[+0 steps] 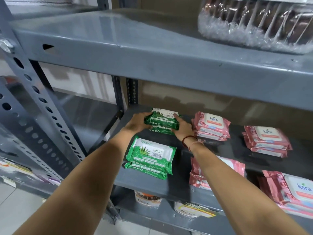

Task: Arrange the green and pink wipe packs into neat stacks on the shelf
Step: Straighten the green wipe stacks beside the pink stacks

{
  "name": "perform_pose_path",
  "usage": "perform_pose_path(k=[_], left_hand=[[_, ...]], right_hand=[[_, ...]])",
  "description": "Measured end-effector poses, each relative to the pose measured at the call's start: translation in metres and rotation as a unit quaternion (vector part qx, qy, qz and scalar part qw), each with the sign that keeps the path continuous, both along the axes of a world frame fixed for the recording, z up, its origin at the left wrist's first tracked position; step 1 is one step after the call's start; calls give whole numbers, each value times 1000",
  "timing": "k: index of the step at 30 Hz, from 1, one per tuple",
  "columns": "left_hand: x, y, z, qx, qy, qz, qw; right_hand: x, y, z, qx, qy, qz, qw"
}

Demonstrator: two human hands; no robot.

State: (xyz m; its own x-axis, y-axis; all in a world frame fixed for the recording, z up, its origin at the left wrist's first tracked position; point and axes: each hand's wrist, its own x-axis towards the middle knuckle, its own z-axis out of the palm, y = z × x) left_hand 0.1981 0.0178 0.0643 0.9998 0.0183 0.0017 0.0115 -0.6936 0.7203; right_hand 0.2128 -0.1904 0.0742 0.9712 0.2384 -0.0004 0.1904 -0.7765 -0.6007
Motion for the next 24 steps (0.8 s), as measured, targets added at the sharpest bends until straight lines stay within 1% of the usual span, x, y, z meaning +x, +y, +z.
perform_pose_path(k=[3, 4, 5, 6, 7, 9, 10, 11, 13, 15, 16, 19, 21, 24], left_hand=[[-6, 2, 5, 18, 19, -17, 1000], [-11, 2, 8, 16, 27, -11, 999], [-17, 2, 12, 17, 30, 12, 999], [-26, 3, 17, 31, 21, 50, 998], [-38, 3, 21, 57, -7, 96, 994], [-68, -3, 20, 82, -112, 170, 976], [-86, -8, 15, 71, -155, 197, 965], [-105, -12, 8, 57, -180, 222, 957], [-142, -21, -9, 17, -183, 251, 950], [-169, -26, -25, -19, -172, 245, 954], [-179, -27, -34, -19, -172, 241, 955], [-193, -29, -53, 27, -182, 218, 959], [-194, -29, -61, 72, -182, 204, 959], [-192, -28, -66, 102, -183, 213, 954]], right_hand=[[-1, 3, 4, -9, 41, 31, 999], [-2, 4, 7, -19, 54, 33, 998], [-2, 6, 9, -35, 48, 28, 998], [-1, 8, 12, -60, 17, 19, 998], [-1, 11, 14, -90, -30, 14, 995], [4, 18, 18, -145, -130, 37, 980], [8, 22, 17, -168, -164, 66, 970], [14, 26, 18, -193, -188, 97, 958], [23, 33, 15, -241, -202, 141, 939], [31, 35, 11, -273, -183, 157, 931], [33, 35, 6, -277, -169, 160, 932], [34, 38, -5, -263, -149, 147, 942], [33, 40, -10, -249, -159, 132, 946], [33, 43, -13, -243, -169, 131, 946]])
